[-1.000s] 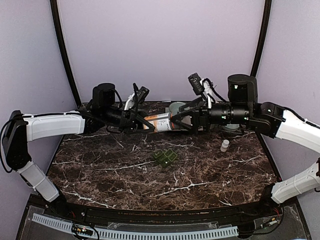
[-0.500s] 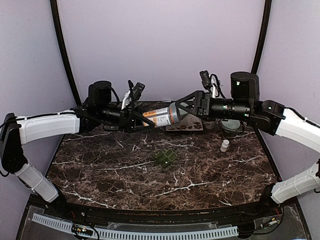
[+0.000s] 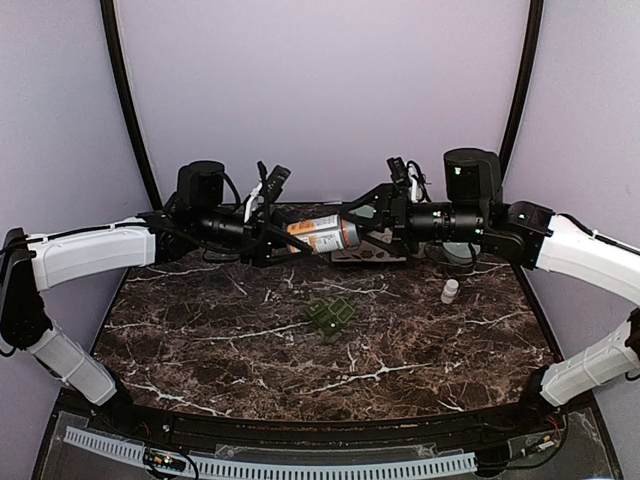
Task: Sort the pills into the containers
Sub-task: Unscrew the lid of the pill bottle.
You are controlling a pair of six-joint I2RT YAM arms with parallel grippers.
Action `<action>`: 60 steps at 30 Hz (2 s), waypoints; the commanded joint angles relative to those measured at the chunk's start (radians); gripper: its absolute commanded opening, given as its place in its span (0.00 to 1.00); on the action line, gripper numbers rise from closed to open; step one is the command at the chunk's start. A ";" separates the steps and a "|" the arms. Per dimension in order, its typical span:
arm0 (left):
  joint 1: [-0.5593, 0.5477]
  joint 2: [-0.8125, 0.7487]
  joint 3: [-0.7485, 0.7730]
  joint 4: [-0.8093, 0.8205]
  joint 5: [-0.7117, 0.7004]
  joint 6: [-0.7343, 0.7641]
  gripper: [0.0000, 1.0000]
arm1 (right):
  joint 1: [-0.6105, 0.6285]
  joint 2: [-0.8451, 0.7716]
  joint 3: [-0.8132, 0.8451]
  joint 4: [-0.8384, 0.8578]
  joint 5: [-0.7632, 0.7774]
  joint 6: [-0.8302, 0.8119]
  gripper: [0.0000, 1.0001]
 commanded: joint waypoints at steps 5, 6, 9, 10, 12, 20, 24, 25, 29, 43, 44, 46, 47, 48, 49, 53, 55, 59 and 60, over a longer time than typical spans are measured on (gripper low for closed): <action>-0.007 -0.024 0.045 -0.005 -0.007 0.040 0.00 | -0.002 0.022 0.019 0.064 -0.080 0.017 0.51; -0.007 -0.024 0.046 -0.003 -0.008 0.035 0.00 | 0.000 0.026 0.019 0.066 -0.092 0.009 0.42; -0.007 -0.025 0.047 0.009 -0.001 0.021 0.00 | 0.002 0.038 0.026 0.057 -0.116 -0.031 0.20; -0.008 -0.024 0.048 0.015 0.005 0.012 0.00 | 0.004 0.039 0.036 0.035 -0.111 -0.068 0.16; -0.007 -0.025 0.050 0.024 0.017 -0.006 0.00 | 0.007 0.039 0.072 -0.024 -0.088 -0.171 0.14; -0.006 0.005 0.063 0.100 0.132 -0.145 0.00 | 0.011 -0.057 -0.001 -0.003 -0.138 -0.608 0.16; -0.006 0.046 0.090 0.142 0.227 -0.249 0.00 | 0.028 -0.108 -0.067 -0.002 -0.034 -0.782 0.20; -0.007 0.053 0.095 0.152 0.244 -0.270 0.00 | 0.033 -0.116 -0.075 0.000 -0.011 -0.808 0.21; -0.006 0.059 0.103 0.136 0.257 -0.277 0.00 | 0.048 -0.116 -0.082 -0.009 0.059 -0.882 0.22; -0.007 0.075 0.102 0.115 0.254 -0.250 0.00 | 0.076 -0.086 -0.041 -0.001 0.087 -0.898 0.56; -0.006 0.074 0.102 0.102 0.248 -0.240 0.00 | 0.075 -0.087 -0.035 0.000 0.089 -0.890 0.60; -0.006 0.071 0.101 0.088 0.236 -0.218 0.00 | 0.075 -0.090 -0.024 0.004 0.094 -0.874 0.67; -0.006 0.070 0.101 0.080 0.232 -0.209 0.00 | 0.075 -0.091 -0.021 0.004 0.097 -0.865 0.69; -0.006 0.068 0.101 0.073 0.229 -0.202 0.00 | 0.075 -0.091 -0.021 0.006 0.101 -0.855 0.70; -0.006 0.068 0.101 0.068 0.226 -0.195 0.00 | 0.075 -0.092 -0.021 0.004 0.105 -0.846 0.72; -0.006 0.065 0.102 0.048 0.210 -0.168 0.00 | 0.075 -0.096 0.008 0.013 0.118 -0.794 0.75; -0.006 0.062 0.103 0.037 0.200 -0.152 0.00 | 0.075 -0.106 0.005 0.027 0.136 -0.749 0.79; -0.006 0.061 0.103 0.023 0.177 -0.125 0.00 | 0.075 -0.114 0.011 0.031 0.158 -0.647 0.81; -0.007 0.059 0.101 0.023 0.172 -0.120 0.00 | 0.075 -0.114 0.012 0.030 0.170 -0.614 0.83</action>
